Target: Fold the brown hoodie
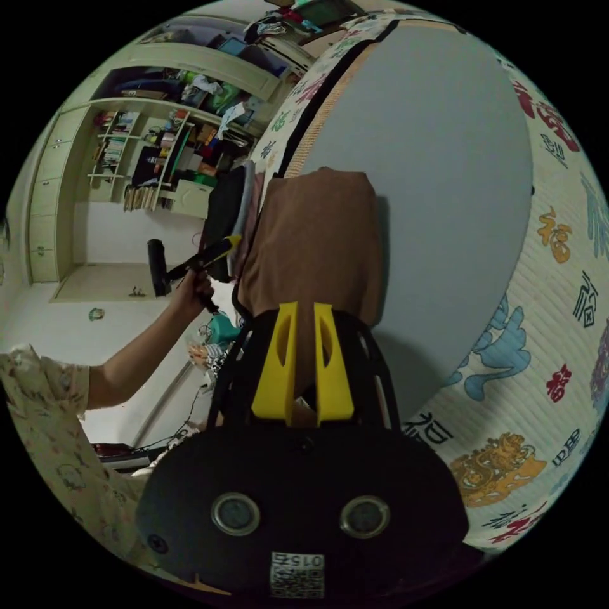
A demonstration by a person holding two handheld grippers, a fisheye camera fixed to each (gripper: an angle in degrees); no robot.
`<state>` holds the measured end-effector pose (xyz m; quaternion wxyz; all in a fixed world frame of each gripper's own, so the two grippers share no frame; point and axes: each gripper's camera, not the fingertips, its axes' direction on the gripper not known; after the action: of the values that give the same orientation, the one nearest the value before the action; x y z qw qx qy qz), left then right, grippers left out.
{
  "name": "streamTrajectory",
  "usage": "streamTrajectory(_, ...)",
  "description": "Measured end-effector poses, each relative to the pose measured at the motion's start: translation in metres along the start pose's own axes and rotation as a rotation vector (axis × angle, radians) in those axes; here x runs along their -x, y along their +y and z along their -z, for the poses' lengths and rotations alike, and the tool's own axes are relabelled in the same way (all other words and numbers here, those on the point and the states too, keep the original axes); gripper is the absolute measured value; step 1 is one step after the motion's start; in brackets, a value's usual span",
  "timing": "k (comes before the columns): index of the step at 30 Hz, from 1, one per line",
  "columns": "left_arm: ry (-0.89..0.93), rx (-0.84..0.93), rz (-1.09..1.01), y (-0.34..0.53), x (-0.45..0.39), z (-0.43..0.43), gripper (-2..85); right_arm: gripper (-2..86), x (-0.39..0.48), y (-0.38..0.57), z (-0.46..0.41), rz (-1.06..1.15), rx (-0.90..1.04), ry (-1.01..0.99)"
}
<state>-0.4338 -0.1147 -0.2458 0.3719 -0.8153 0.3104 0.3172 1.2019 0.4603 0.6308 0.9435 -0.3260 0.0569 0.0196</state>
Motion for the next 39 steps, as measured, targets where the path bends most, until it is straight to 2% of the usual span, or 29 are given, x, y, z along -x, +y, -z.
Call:
streamTrajectory(3,-0.008,-0.019,0.002,-0.041,0.003,-0.026,14.2,5.5,0.028,-0.006,0.022,-0.016,-0.004,-0.015)
streamTrajectory(6,-0.026,0.041,0.036,-0.074,0.006,-0.062,14.0,5.9,0.056,-0.018,0.042,-0.019,0.002,-0.028)
streamTrajectory(8,-0.027,0.133,0.039,-0.088,0.0,-0.091,11.4,6.1,0.075,-0.027,0.057,-0.014,-0.006,-0.038)
streamTrajectory(12,-0.001,0.14,0.019,-0.092,-0.019,-0.093,2.6,7.7,0.124,-0.047,0.096,0.004,-0.082,-0.045)
streamTrajectory(14,0.058,0.037,-0.059,-0.083,-0.047,-0.061,1.1,10.4,0.143,-0.055,0.112,-0.012,-0.113,-0.075)
streamTrajectory(17,0.161,-0.026,-0.187,-0.062,-0.105,-0.022,0.4,12.6,0.181,-0.063,0.137,-0.017,-0.177,-0.141)
streamTrajectory(22,0.169,-0.024,-0.43,-0.022,-0.205,-0.007,0.1,15.8,0.274,-0.072,0.164,0.098,-0.228,-0.119)
streamTrajectory(25,0.111,0.003,-0.461,-0.006,-0.23,-0.029,0.0,15.0,0.332,-0.087,0.149,0.258,-0.116,-0.041)
streamTrajectory(31,0.132,0.071,-0.422,0.003,-0.224,-0.07,0.0,15.3,0.439,-0.114,0.085,0.607,0.15,0.18)
streamTrajectory(35,0.145,0.083,-0.43,0.003,-0.217,-0.085,0.1,15.8,0.486,-0.123,0.048,0.722,0.323,0.235)
streamTrajectory(39,0.168,0.101,-0.409,0.007,-0.206,-0.096,0.4,10.7,0.514,-0.126,0.014,0.784,0.414,0.457)
